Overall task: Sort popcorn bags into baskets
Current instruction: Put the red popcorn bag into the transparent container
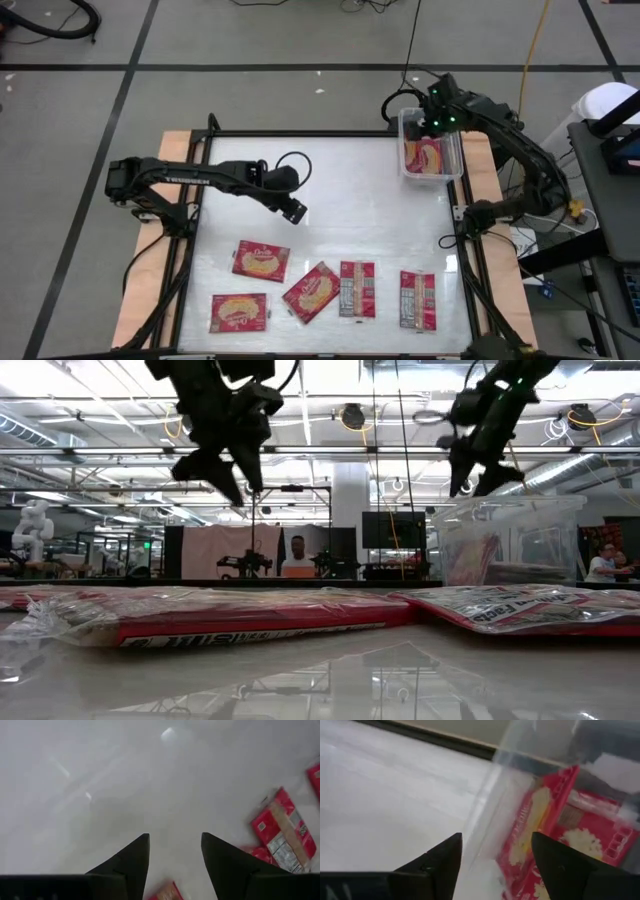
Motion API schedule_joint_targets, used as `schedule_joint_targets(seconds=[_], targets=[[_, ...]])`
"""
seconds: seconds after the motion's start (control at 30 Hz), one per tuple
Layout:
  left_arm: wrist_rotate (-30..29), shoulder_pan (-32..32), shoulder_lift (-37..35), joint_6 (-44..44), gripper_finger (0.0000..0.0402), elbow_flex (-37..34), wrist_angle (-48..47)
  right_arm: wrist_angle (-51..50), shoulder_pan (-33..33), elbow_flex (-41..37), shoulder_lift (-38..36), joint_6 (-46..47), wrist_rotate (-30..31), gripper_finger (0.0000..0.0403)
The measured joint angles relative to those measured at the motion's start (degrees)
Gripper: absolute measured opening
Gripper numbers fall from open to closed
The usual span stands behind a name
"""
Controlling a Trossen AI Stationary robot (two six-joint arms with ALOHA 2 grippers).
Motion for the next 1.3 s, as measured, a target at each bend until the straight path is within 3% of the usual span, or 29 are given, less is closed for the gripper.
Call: schedule_joint_targets(seconds=[0.2,0.67,0.83,1.1,1.3], targets=[[0.58,-3.20,0.00,-6.12,0.0182,-2.21,0.47,-3.83,-2.05,-0.09,7.67,-0.21,-0.33,0.0251],[-3.24,-7.14,0.00,-8.40,0.0182,-2.24,1.06,0.07,-5.98,-1.21,13.14,-2.43,0.76,0.0241],[-3.23,-6.55,0.00,-6.80,0.0182,-2.24,1.06,3.38,-6.00,-4.84,13.51,-2.53,-0.53,0.0183],[-3.26,-6.36,0.00,-5.86,0.0182,-2.24,1.08,3.26,-6.02,-5.41,9.50,-3.15,-1.83,0.0015],[-3.59,-5.99,0.00,-2.71,0.0182,-2.22,1.27,-0.04,-6.02,-3.81,2.76,-2.01,0.09,0.0007]])
